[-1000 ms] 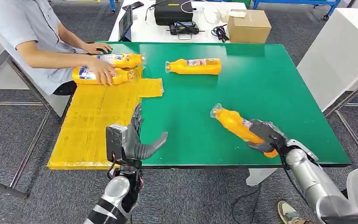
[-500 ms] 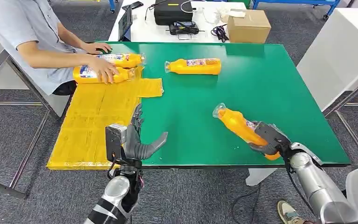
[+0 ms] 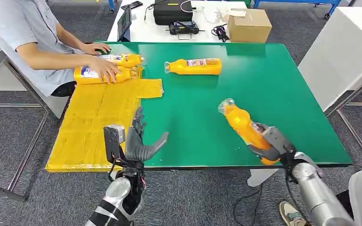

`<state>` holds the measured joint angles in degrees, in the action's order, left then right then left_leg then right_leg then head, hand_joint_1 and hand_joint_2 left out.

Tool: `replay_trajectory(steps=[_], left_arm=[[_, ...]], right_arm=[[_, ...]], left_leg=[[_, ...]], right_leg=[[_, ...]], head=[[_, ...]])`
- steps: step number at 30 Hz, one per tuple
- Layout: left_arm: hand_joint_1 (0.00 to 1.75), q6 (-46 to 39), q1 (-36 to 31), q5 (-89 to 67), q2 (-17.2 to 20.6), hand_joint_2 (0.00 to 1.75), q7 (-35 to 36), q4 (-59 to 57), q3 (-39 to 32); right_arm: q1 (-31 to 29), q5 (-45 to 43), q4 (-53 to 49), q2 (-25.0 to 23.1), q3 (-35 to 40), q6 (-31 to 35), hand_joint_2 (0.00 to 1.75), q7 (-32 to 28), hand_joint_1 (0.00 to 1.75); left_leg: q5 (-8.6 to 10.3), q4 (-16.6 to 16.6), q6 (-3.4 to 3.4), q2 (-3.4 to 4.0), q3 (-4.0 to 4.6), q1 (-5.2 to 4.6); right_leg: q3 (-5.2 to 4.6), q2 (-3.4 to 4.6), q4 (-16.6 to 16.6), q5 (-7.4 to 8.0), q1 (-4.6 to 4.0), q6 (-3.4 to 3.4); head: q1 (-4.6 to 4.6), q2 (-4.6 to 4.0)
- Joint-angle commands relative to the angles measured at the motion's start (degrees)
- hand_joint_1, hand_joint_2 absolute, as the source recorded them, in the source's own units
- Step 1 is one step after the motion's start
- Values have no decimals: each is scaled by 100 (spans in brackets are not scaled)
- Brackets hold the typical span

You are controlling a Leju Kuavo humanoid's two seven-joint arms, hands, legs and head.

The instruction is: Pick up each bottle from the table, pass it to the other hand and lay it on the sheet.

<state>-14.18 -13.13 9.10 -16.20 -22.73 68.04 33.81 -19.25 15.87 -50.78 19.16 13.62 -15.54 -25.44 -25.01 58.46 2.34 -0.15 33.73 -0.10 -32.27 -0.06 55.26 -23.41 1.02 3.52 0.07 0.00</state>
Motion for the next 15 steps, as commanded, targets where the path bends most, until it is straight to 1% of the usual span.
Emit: replay_trajectory(steps=[1, 5, 7, 8, 9, 12, 13, 15], left_arm=[[0, 588, 111, 830, 159, 175, 224, -645, 155], [0, 620, 100, 1044, 181, 175, 209, -466, 34], [0, 633, 92, 1142, 187, 175, 235, -411, -19], [0, 651, 84, 1207, 194, 175, 262, -386, -52], [0, 668, 81, 1250, 208, 175, 265, -347, -64], [0, 752, 105, 1358, 244, 175, 284, -240, -23], [0, 847, 121, 1446, 263, 175, 342, -195, 9], [0, 912, 138, 1498, 297, 175, 368, -125, 69]], right_arm=[[19, 410, -1771, -1071, 384, 490, 175, 30, 175], [-173, 326, -1759, -1065, 614, 510, 175, 91, 175], [-250, 243, -1697, -1044, 645, 472, 175, 94, 175], [-308, 190, -1659, -1031, 649, 426, 175, 100, 175], [-378, 145, -1616, -1004, 668, 381, 175, 103, 175], [-504, 78, -1509, -986, 713, 404, 175, 117, 175], [-533, 53, -1474, -993, 721, 410, 175, 123, 175], [-541, 54, -1416, -979, 763, 433, 175, 113, 175]], left_leg=[[-2, -10, -21, 52, -2, 2], [7, 0, -29, 45, 48, 2], [21, -4, -26, 12, 76, 3], [16, -5, -30, 21, 67, 3], [19, -3, -26, 6, 73, 2], [14, -2, -30, 5, 74, 1], [20, -2, -25, -4, 89, 2], [19, -1, -27, -3, 93, 1]], right_leg=[[-25, 51, 4, 9, -3, -24], [-69, 50, 33, 1, -2, -28], [-83, 17, 28, 4, -2, -11], [-80, 26, 29, 0, -2, -17], [-80, 15, 30, 1, 0, -10], [-81, 15, 33, -3, 0, -16], [-91, 7, 30, 2, 1, -10], [-95, 8, 33, 1, 1, -11]], head=[[0, 0], [-4, 0], [-4, 0], [-2, 0], [-2, 0], [0, 0], [0, 0], [0, 0]])
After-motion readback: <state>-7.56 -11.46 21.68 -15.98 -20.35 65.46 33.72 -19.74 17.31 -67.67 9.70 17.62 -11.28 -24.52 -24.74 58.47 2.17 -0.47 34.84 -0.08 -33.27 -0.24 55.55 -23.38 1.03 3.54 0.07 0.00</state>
